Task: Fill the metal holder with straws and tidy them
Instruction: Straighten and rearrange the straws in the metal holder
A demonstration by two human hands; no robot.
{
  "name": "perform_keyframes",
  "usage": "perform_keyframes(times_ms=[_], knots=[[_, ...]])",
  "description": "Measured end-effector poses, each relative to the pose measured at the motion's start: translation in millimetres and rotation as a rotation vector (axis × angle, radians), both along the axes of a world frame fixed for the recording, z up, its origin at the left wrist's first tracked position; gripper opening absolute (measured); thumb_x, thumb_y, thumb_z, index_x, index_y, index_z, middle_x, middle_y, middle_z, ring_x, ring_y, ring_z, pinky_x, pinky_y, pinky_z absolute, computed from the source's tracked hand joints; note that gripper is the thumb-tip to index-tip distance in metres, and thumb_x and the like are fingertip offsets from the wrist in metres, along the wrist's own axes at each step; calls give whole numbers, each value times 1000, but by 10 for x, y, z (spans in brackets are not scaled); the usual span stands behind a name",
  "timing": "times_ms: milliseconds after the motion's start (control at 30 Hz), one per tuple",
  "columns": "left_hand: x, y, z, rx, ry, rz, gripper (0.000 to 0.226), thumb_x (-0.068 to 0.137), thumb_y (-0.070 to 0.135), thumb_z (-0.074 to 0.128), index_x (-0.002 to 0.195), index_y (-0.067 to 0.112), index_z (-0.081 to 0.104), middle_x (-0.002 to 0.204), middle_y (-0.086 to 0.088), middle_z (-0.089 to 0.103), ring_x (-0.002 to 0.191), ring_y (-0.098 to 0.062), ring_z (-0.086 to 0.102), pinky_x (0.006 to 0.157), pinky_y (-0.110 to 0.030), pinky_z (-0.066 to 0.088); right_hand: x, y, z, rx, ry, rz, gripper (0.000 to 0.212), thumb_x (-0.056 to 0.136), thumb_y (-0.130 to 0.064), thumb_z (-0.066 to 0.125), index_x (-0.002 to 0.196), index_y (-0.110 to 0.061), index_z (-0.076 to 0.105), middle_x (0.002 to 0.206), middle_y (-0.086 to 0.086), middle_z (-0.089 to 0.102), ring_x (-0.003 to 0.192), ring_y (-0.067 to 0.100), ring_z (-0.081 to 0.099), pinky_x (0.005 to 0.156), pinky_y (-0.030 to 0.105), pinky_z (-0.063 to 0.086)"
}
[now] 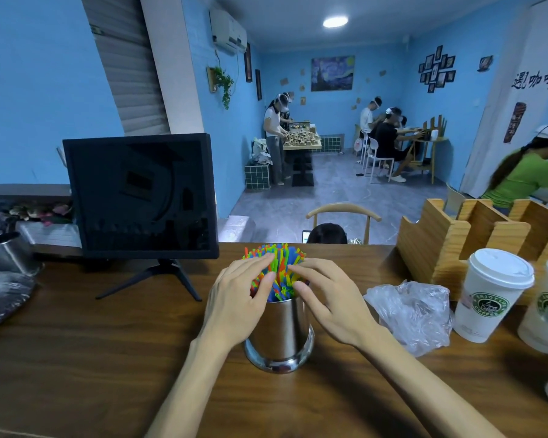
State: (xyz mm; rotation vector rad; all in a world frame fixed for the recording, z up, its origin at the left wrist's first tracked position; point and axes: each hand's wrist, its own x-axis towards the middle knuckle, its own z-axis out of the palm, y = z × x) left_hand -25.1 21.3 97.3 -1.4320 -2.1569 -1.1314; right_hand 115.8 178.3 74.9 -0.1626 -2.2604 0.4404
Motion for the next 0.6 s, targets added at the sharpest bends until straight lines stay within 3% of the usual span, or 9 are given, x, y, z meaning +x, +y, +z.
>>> perform_keyframes(times_ms=[100, 267, 400, 600], knots=[[-13, -2, -18, -35, 32, 36, 51, 97, 54, 44, 137, 28, 62, 137, 13, 61, 129, -5, 51, 109, -30, 40, 12, 1, 34, -14, -10, 12, 46, 104, -49, 45, 140, -26, 60, 136, -11, 57, 130, 7, 50, 109, 27, 42], [-30, -4, 19, -20, 9, 54, 51, 96, 58, 42, 131, 30, 66, 128, 13, 66, 121, -3, 52, 106, -33, 43, -32, -11, 18, 12, -62, 1, 51, 104, -55, 40, 138, -24, 63, 128, -12, 64, 133, 8, 48, 111, 31, 41], [-62, 19, -17, -66, 1, 41, 58, 95, 63, 37, 142, 34, 55, 141, 17, 55, 133, -1, 44, 111, -29, 37, -41, 9, 115, -35, -62, 22, 57, 103, -59, 37, 147, -27, 53, 137, -11, 56, 130, 6, 47, 111, 25, 38], [-70, 17, 23, -109, -30, 58, 63, 90, 68, 33, 141, 38, 55, 139, 12, 59, 134, -4, 43, 108, -28, 33, -140, 49, 152, -6, -184, 25, 58, 102, -63, 33, 147, -32, 52, 140, -15, 51, 135, 6, 38, 115, 34, 34]])
